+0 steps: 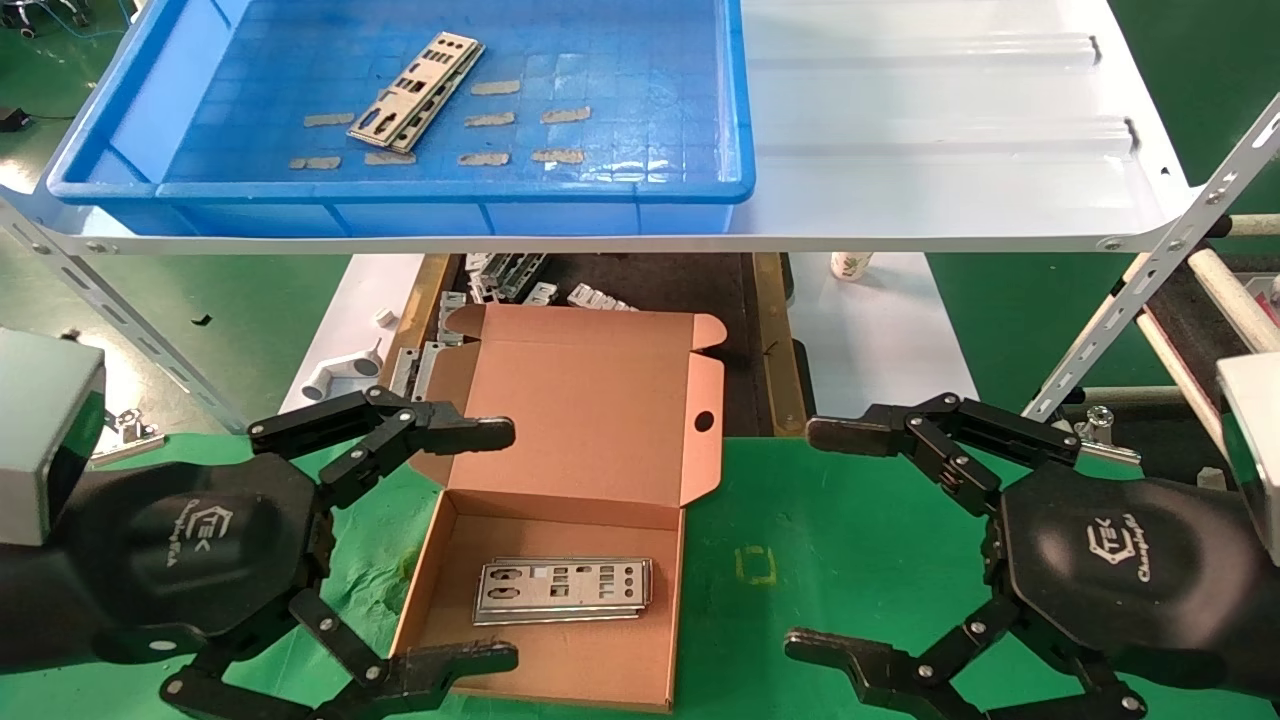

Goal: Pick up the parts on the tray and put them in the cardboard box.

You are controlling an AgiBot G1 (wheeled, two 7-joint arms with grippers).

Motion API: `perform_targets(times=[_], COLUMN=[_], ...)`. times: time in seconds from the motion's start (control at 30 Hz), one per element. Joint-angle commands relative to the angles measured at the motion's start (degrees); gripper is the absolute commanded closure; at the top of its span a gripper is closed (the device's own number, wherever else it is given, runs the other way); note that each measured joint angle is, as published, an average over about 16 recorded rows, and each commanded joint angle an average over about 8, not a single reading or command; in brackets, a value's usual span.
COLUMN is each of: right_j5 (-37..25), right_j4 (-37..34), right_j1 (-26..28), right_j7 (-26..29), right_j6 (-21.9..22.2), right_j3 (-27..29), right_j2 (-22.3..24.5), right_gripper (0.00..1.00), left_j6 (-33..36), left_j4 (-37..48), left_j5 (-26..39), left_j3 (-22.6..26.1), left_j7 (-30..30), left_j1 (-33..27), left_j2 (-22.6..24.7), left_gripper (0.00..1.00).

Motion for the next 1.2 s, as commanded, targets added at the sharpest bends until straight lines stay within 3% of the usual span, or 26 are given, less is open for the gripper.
perform_targets(times=[0.03, 0.47, 0.53, 0.73, 0.77, 0.8, 1.0, 1.2], right_j5=[0.00, 0.00, 0.00, 0.00, 0.00, 0.00, 0.00, 0.00], right_j4=[0.00, 0.00, 0.00, 0.00, 0.00, 0.00, -0.01, -0.01], right_j1=[0.00, 0.00, 0.00, 0.00, 0.00, 0.00, 0.00, 0.00], right_j7=[0.00, 0.00, 0.00, 0.00, 0.00, 0.00, 0.00, 0.00], right_j6=[0.00, 0.00, 0.00, 0.00, 0.00, 0.00, 0.00, 0.00], right_j3=[0.00, 0.00, 0.00, 0.00, 0.00, 0.00, 0.00, 0.00], right_j2=[0.00, 0.00, 0.00, 0.00, 0.00, 0.00, 0.00, 0.00], right_gripper=[0.00, 0.00, 0.14, 0.89, 0.96, 1.00, 1.00, 1.00], left_j6=[0.00, 0.00, 0.00, -0.23, -0.47, -0.82, -5.97, -14.17], left_j4=[0.00, 0.00, 0.00, 0.15, 0.25, 0.38, 1.57, 5.55], left_j5=[0.00, 0.00, 0.00, 0.03, 0.09, 0.18, 2.34, 7.55], left_j3=[0.00, 0.00, 0.00, -0.01, -0.02, -0.02, 0.09, 1.40], left_j7=[0.00, 0.00, 0.00, -0.12, -0.19, -0.31, -1.21, -2.39], left_j1=[0.00, 0.00, 0.00, 0.00, -0.03, -0.09, -2.01, -7.99], left_j2=[0.00, 0.00, 0.00, 0.02, 0.06, 0.13, 1.82, 6.47], left_gripper=[0.00, 0.00, 0.00, 0.00, 0.00, 0.00, 0.00, 0.00])
